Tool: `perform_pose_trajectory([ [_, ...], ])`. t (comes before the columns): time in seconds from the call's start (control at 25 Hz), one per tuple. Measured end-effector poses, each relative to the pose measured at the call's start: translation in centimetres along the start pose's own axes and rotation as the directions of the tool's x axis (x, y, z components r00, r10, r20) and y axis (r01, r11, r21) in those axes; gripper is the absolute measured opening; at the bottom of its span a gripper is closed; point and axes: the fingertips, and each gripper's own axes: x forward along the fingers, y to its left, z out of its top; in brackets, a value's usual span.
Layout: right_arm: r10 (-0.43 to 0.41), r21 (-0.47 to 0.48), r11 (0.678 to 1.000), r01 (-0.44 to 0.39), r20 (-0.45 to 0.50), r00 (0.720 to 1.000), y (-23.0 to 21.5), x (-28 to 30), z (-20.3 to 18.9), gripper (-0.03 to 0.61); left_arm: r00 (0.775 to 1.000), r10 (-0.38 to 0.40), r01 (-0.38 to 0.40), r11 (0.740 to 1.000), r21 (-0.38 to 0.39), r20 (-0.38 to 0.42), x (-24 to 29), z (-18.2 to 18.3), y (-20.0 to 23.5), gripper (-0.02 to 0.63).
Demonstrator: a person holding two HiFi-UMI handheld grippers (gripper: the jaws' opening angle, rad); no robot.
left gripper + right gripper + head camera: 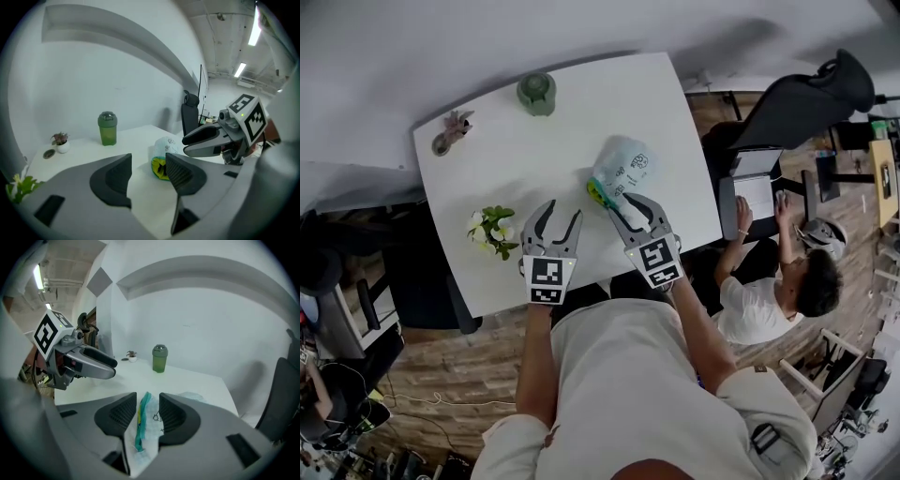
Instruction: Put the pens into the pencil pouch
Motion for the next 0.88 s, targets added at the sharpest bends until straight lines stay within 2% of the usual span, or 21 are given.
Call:
perform_pose_trajectory([
  [0.24,-0.082,0.012,0.997,0.082,0.201,0.976,-0.8,-3.4,7.1,0.198,0.985,0.066,-0.072,0.997,0.032,0.16,-3.7,5.9,1.3,0.245],
  [0.48,-0.101,-0.01,0.993,0.115,0.395,0.913,-0.2,-7.0,14.5,0.232,0.954,0.11,-0.132,0.989,0.063,0.278,-7.4,10.6,2.1,0.261],
  [0.64,-0.086,-0.036,0.993,0.112,0.424,0.901,0.8,-7.9,16.4,0.232,0.943,0.118,-0.147,0.987,0.071,0.31,-8.9,11.7,2.4,0.262],
  [0.88,-0.089,-0.05,0.991,0.12,0.411,0.907,1.5,-8.4,16.7,0.23,0.934,0.116,-0.145,0.988,0.061,0.338,-10.2,12.5,2.4,0.262],
])
